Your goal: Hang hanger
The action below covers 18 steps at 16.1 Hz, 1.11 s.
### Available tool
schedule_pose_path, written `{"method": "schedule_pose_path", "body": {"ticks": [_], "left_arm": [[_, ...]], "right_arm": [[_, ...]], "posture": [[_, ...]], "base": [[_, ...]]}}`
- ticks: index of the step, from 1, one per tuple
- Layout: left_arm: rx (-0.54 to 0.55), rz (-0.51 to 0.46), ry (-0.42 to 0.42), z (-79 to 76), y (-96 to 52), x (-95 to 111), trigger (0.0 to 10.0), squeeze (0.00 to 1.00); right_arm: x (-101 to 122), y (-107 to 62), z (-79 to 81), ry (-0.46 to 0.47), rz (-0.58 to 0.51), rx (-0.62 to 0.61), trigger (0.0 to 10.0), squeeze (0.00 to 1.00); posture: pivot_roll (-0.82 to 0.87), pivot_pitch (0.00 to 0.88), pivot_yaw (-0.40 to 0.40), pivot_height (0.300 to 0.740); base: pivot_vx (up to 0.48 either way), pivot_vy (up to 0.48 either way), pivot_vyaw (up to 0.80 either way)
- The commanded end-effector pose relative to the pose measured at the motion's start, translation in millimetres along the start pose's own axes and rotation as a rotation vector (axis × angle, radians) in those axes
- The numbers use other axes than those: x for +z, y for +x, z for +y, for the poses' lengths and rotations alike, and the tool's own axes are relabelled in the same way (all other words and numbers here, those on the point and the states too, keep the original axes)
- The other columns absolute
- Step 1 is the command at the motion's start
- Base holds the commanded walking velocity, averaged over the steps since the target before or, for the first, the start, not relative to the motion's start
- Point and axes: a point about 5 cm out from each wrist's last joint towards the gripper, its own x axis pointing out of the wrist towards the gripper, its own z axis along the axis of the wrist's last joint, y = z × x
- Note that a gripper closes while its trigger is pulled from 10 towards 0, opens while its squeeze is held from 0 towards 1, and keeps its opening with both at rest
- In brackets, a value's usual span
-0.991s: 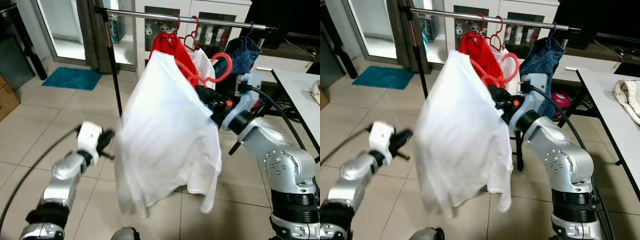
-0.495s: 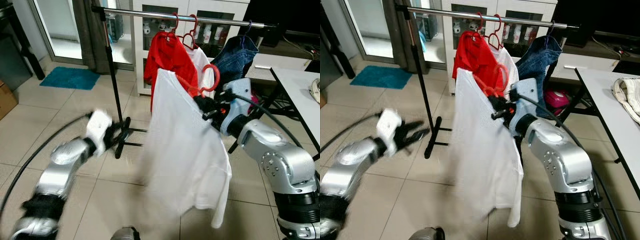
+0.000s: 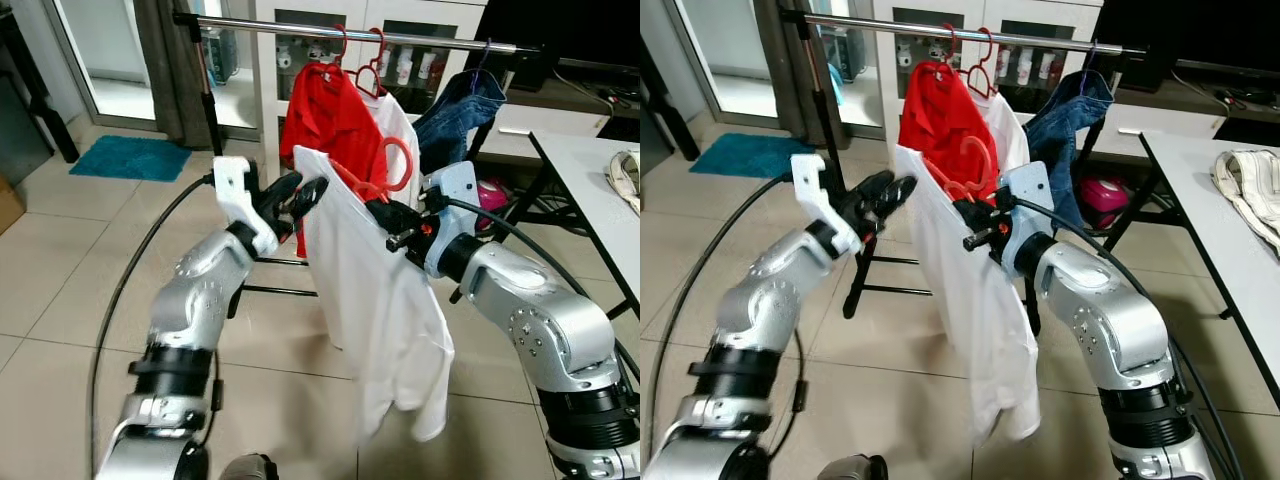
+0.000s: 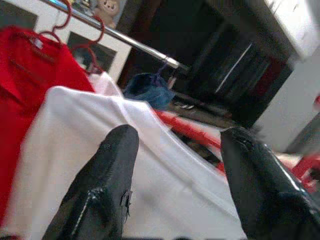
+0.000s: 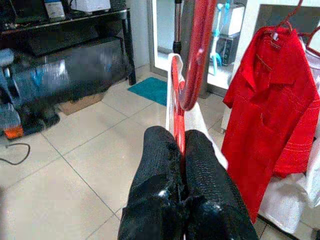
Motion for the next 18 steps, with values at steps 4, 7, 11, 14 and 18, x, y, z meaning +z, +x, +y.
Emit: {"method": "schedule_pose_path", "body": {"ticks": [4, 7, 11, 14, 18], "left_arm": [[0.053, 0.095, -0.123, 7.0, 2.5, -7, 10.0, 0.00], [0.045, 0.130, -0.106, 10.3, 7.1, -5, 10.0, 0.00], [0.038, 0.134, -0.115, 13.0, 9.1, -1, 2.4, 0.00], [0.032, 0.137, -0.099, 12.3, 9.7, 0, 0.0, 0.00], [0.022, 0.138, -0.087, 10.1, 8.7, -5, 0.0, 0.00]], "right_arm": [[13, -2.3, 12.2, -0.093, -0.048, 0.078, 10.0, 0.00], [16, -1.3, 17.8, -0.123, -0.051, 0.114, 10.0, 0.00], [15, -2.6, 19.1, -0.129, -0.048, 0.118, 10.0, 0.00], [14, -3.8, 18.1, -0.130, -0.043, 0.109, 10.0, 0.00], [11, -3.2, 13.5, -0.126, -0.030, 0.068, 10.0, 0.00]], "posture": [[-0.03, 0.000, -0.024, 0.740], [-0.03, 0.000, -0.024, 0.740], [-0.04, 0.000, -0.014, 0.740], [-0.04, 0.000, -0.010, 0.740], [-0.04, 0.000, -0.009, 0.740]], "base": [[0.000, 0.000, 0.00], [0.000, 0.000, 0.00], [0.000, 0.000, 0.00], [0.000, 0.000, 0.00], [0.000, 0.000, 0.00]]}}
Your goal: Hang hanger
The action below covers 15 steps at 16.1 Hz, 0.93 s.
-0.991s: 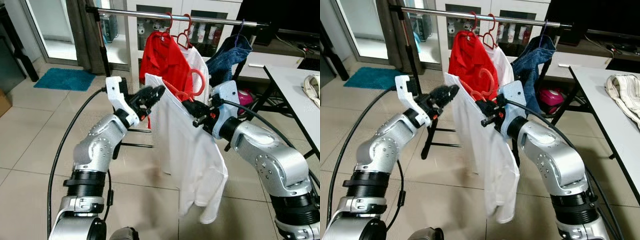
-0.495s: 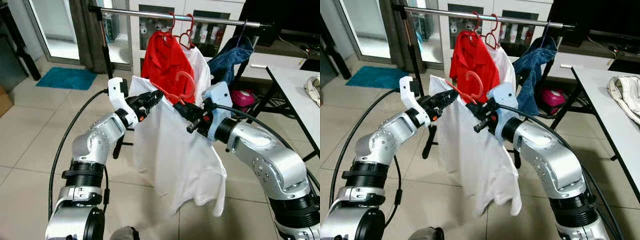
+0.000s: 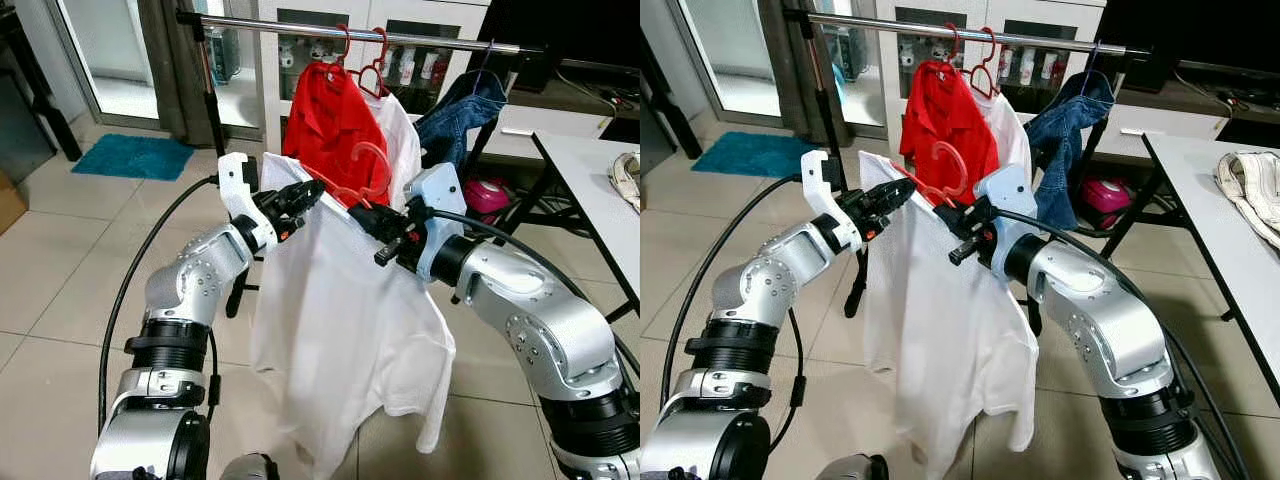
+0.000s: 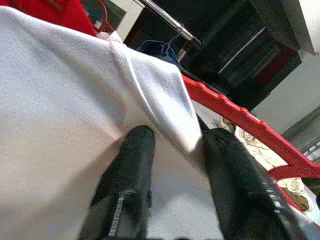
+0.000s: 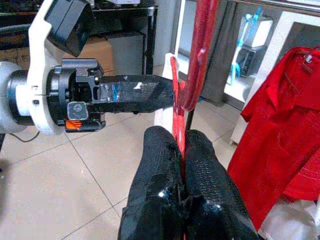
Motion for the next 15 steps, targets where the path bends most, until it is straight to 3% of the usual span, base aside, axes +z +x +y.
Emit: {"method": "schedule_pose_path", "body": {"ticks": [1, 7, 10, 15], "left_arm": [[-0.016, 0.004, 0.018, -3.0, 1.2, 0, 0.0, 0.00], [0.001, -0.025, 0.021, -0.4, 0.8, 1, 0.0, 0.00], [-0.032, -0.060, 0.040, -6.2, -3.2, 5, 0.0, 0.00], [-0.059, 0.001, 0.133, -17.9, -9.8, -2, 0.0, 0.00]], "right_arm": [[5, -3.0, -3.4, -0.013, -0.026, -0.024, 10.0, 0.00], [5, -3.5, -4.5, -0.017, -0.023, -0.034, 10.0, 0.00], [3, -3.8, -8.1, -0.019, -0.006, -0.059, 10.0, 0.00], [-6, -3.3, -16.3, -0.044, 0.066, -0.124, 10.0, 0.00]], "posture": [[-0.04, 0.000, -0.008, 0.740], [-0.05, 0.000, -0.004, 0.740], [-0.05, 0.000, -0.007, 0.740], [-0.04, 0.000, -0.013, 0.740]], "base": [[0.000, 0.000, 0.00], [0.000, 0.000, 0.00], [0.000, 0.000, 0.00], [0.000, 0.000, 0.00]]}}
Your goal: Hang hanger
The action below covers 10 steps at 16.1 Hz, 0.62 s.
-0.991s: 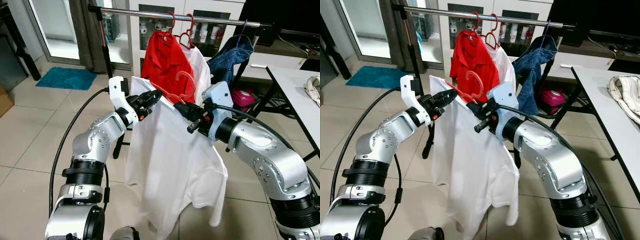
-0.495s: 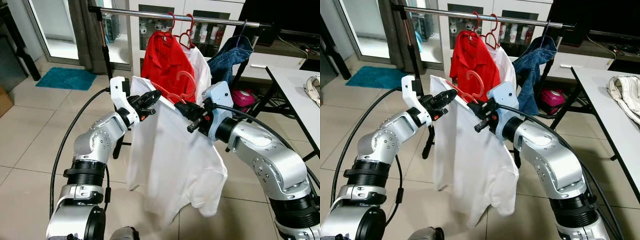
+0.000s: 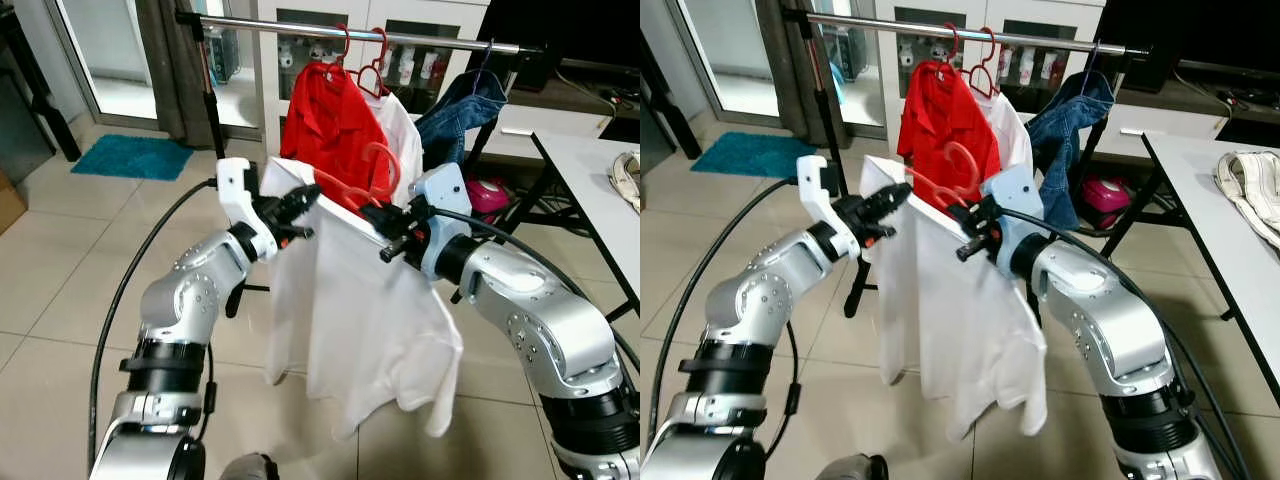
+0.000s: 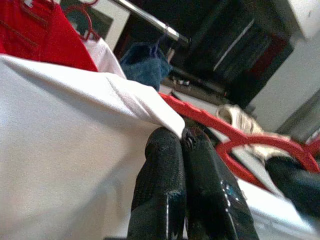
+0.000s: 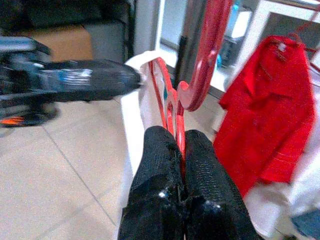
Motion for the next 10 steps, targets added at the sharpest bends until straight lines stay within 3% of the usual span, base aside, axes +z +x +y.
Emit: {"method": "schedule_pose_path", "body": {"ticks": [1, 5, 8, 10], "left_arm": [[-0.019, 0.017, 0.060, -8.2, 1.9, 3, 0.0, 0.00], [-0.003, 0.102, 0.201, -15.5, -0.4, 2, 0.0, 0.00], [0.102, 0.247, 0.272, -1.6, -7.4, -16, 0.0, 0.00], [0.113, 0.270, 0.293, -0.6, -8.9, -18, 0.0, 0.00]], "right_arm": [[-5, -0.6, -6.6, -0.018, 0.046, -0.044, 10.0, 0.00], [-21, -2.1, -15.1, -0.027, 0.155, -0.121, 10.0, 0.00], [-6, 0.4, -15.9, 0.022, 0.050, -0.117, 10.0, 0.00], [-1, 1.7, -15.4, 0.048, 0.013, -0.116, 10.0, 0.00]], "posture": [[-0.04, 0.000, -0.013, 0.740], [-0.04, 0.000, -0.018, 0.740], [-0.04, 0.000, -0.017, 0.740], [-0.04, 0.000, -0.020, 0.740]], "base": [[0.000, 0.000, 0.00], [0.000, 0.000, 0.00], [0.000, 0.000, 0.00], [0.000, 0.000, 0.00]]}}
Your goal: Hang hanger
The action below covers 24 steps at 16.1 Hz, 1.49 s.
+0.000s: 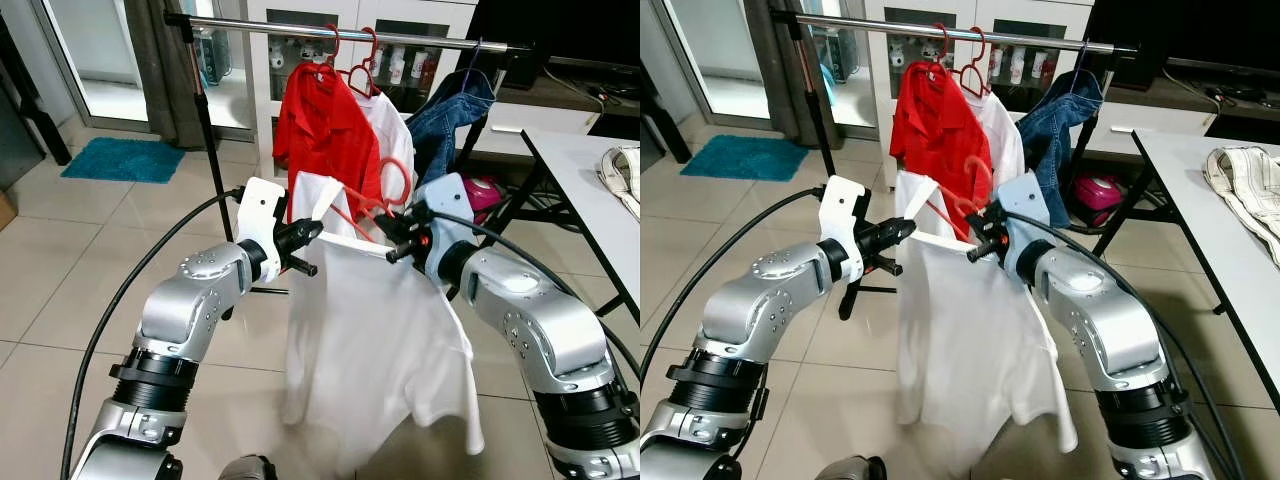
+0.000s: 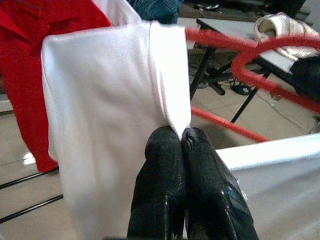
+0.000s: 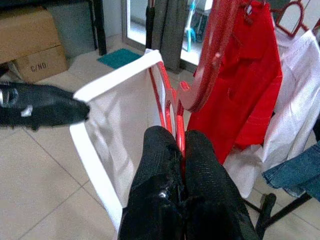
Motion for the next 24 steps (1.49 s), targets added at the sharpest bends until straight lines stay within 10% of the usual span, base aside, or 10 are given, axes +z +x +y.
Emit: {"method": "schedule_pose_path", "body": {"ticks": [1, 2, 3, 4, 10, 12, 13, 24], "left_arm": [[0.004, 0.014, 0.017, -0.3, -0.8, -2, 0.0, 0.00], [-0.076, -0.046, 0.041, -9.6, -1.7, 3, 10.0, 0.00], [-0.103, -0.075, 0.036, -12.7, -2.2, 7, 10.0, 0.00], [-0.167, -0.132, 0.015, -20.3, -4.1, 15, 10.0, 1.00], [-0.051, -0.151, 0.099, -0.2, -23.0, 21, 10.0, 1.00], [0.045, -0.170, 0.110, 11.2, -32.7, 23, 10.0, 0.49], [0.188, -0.171, 0.157, 27.8, -48.9, 14, 10.0, 0.00], [0.374, -0.194, 0.112, 35.4, -75.6, -26, 10.0, 0.00]], "right_arm": [[13, -2.5, -6.2, 0.007, -0.071, -0.025, 10.0, 0.00], [19, -2.1, -5.2, 0.050, -0.107, -0.018, 10.0, 0.00], [19, -2.1, -5.1, 0.054, -0.108, -0.018, 10.0, 0.00], [17, -2.6, -5.3, 0.075, -0.110, -0.015, 10.0, 0.00], [1, -1.0, -13.8, 0.109, -0.107, -0.153, 10.0, 0.00], [-6, -1.9, -14.6, 0.100, -0.094, -0.181, 10.0, 0.00], [-24, -3.8, -10.6, 0.138, -0.063, -0.188, 10.0, 0.00], [-45, 9.4, 14.6, 0.226, -0.105, -0.113, 10.0, 0.00]], "posture": [[-0.04, 0.000, -0.020, 0.740], [-0.04, 0.000, -0.017, 0.740], [-0.04, 0.000, -0.014, 0.740], [-0.04, 0.000, -0.006, 0.740], [-0.03, 0.000, 0.022, 0.740], [-0.02, 0.000, 0.022, 0.740], [-0.01, 0.000, 0.009, 0.740], [0.03, 0.000, -0.022, 0.740]], "base": [[0.000, 0.000, 0.00], [0.000, 0.000, 0.00], [0.000, 0.000, 0.00], [0.000, 0.000, 0.00], [0.000, 0.000, 0.00], [0.000, 0.000, 0.00], [0.000, 0.000, 0.00], [0.245, 0.000, 0.41]]}}
